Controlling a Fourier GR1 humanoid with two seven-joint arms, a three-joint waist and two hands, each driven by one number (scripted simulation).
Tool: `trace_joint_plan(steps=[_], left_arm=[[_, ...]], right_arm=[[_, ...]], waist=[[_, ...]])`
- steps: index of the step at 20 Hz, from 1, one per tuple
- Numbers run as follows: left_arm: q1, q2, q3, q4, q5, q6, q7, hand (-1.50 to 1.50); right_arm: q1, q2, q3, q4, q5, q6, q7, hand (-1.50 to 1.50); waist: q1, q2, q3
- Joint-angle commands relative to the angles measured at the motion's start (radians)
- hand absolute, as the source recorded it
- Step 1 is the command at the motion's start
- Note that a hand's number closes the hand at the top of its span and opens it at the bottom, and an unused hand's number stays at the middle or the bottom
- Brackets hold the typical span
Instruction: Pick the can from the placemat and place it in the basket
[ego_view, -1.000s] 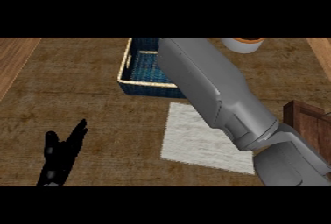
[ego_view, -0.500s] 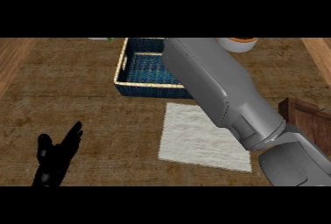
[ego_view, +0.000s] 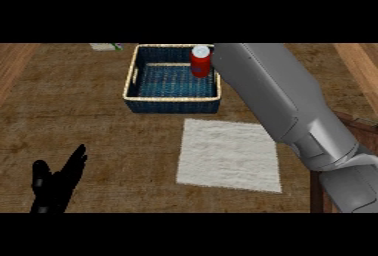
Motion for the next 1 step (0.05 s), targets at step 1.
trace_joint_plan(steps=[1], left_arm=[[0.044, -0.015, 0.005, 0.047, -0.009, 0.018, 0.006, 0.00]], right_arm=[[0.112, 0.006, 0.016, -0.152, 0.034, -0.023, 0.141, -1.50]], waist=[[-0.031, -0.007, -0.010]])
